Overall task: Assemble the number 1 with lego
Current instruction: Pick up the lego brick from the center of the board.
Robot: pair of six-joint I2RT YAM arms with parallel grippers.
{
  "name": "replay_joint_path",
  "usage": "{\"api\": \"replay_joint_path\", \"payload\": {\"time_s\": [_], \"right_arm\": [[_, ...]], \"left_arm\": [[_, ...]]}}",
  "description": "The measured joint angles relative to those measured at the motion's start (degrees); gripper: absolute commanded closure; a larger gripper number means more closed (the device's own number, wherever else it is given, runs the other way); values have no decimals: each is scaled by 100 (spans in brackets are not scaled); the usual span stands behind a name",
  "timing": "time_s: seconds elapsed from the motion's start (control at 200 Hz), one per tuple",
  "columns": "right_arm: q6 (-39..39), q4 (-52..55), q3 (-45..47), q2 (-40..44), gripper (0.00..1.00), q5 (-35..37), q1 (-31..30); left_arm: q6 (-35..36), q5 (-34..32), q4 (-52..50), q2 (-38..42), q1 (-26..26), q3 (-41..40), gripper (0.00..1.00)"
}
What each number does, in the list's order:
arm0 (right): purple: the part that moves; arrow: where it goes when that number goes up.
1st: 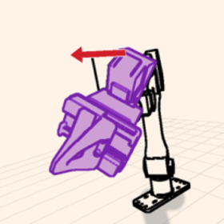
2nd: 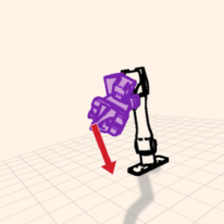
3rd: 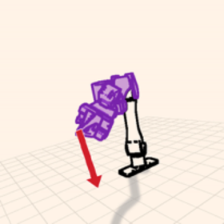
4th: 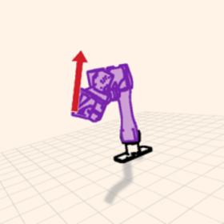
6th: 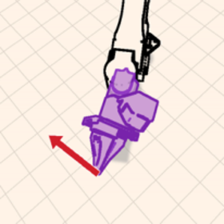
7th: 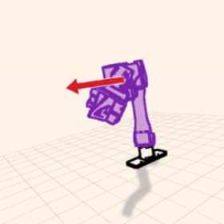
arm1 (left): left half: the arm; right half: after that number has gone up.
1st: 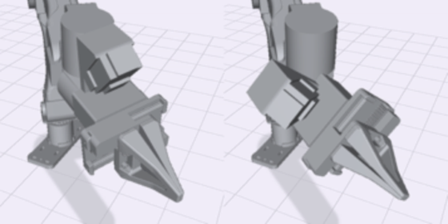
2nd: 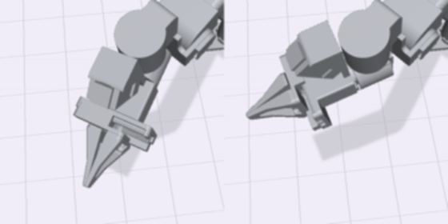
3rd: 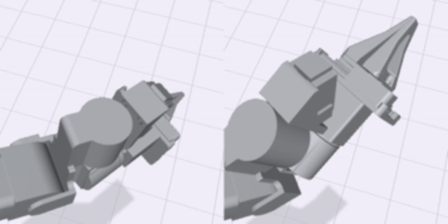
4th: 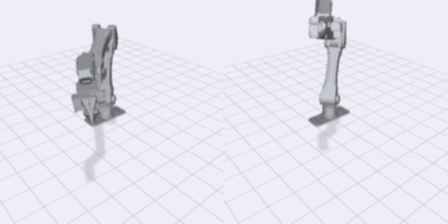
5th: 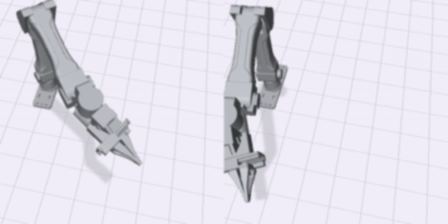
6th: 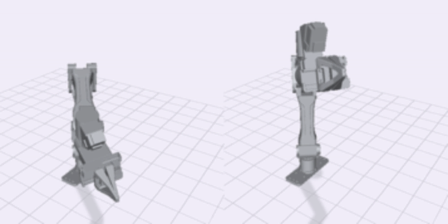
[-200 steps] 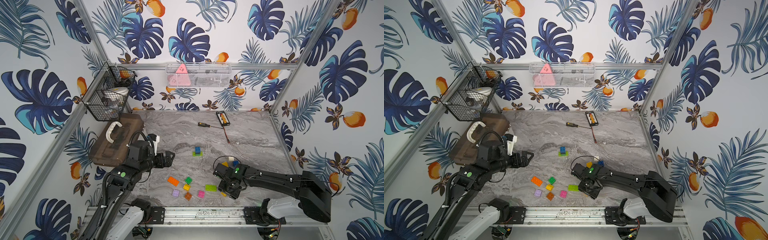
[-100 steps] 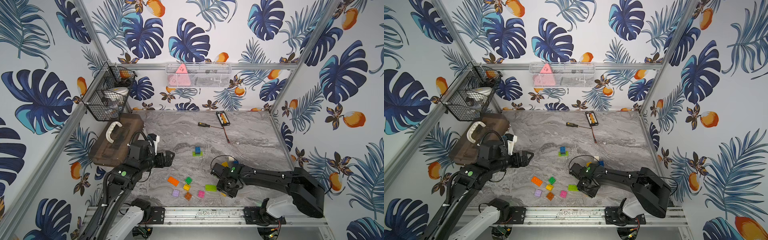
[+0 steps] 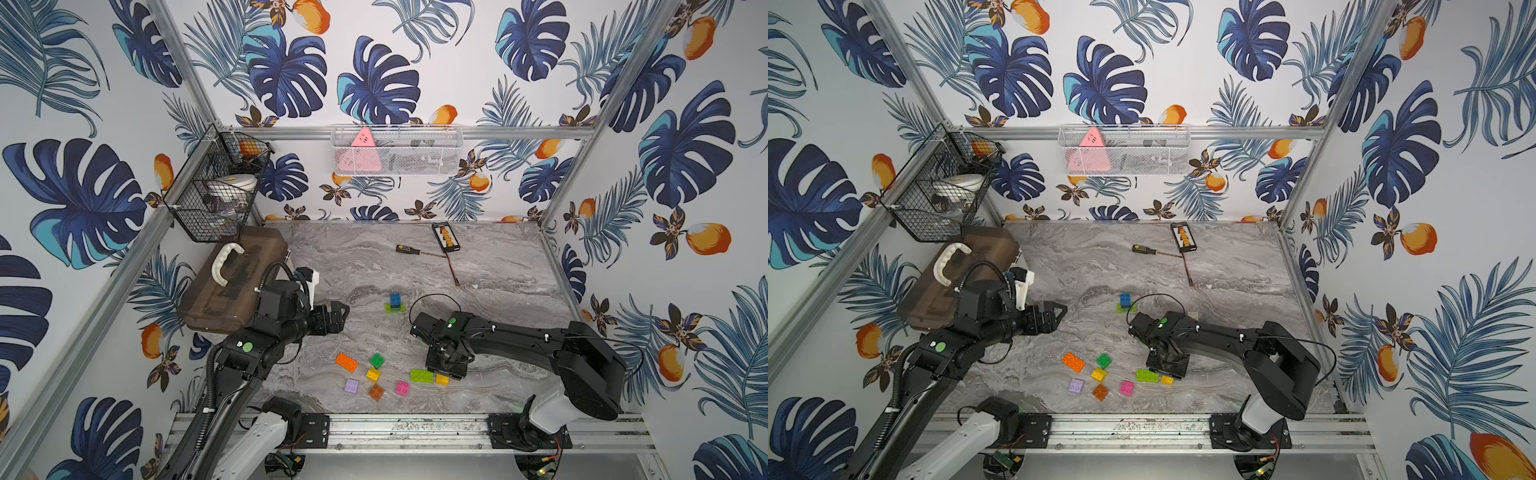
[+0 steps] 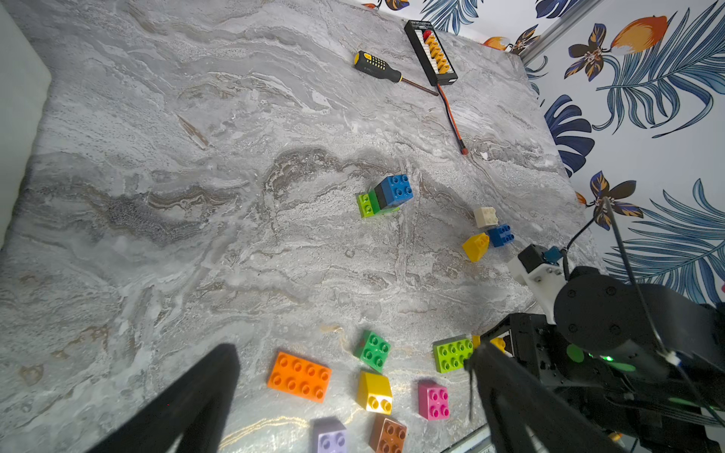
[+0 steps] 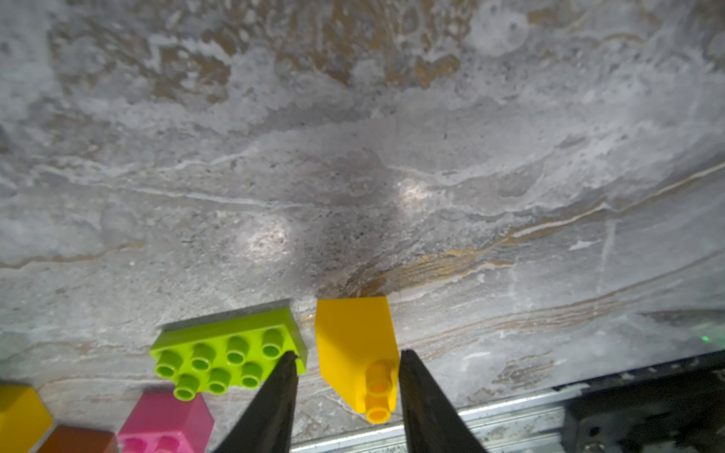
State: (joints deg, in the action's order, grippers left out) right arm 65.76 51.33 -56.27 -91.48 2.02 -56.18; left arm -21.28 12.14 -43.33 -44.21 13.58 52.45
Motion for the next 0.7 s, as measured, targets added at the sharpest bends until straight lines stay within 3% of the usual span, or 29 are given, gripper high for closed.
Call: {"api": "replay_joint_path", "payload": {"time_s": [0.31,0.701], "right_arm": [[-782,201,61,229,52,44,2],[-774,-490,649,660,54,-105,-13]], "left_arm": [[0,-17,-2,4,0,0,1],[0,-17,-2,2,0,0,1]]}}
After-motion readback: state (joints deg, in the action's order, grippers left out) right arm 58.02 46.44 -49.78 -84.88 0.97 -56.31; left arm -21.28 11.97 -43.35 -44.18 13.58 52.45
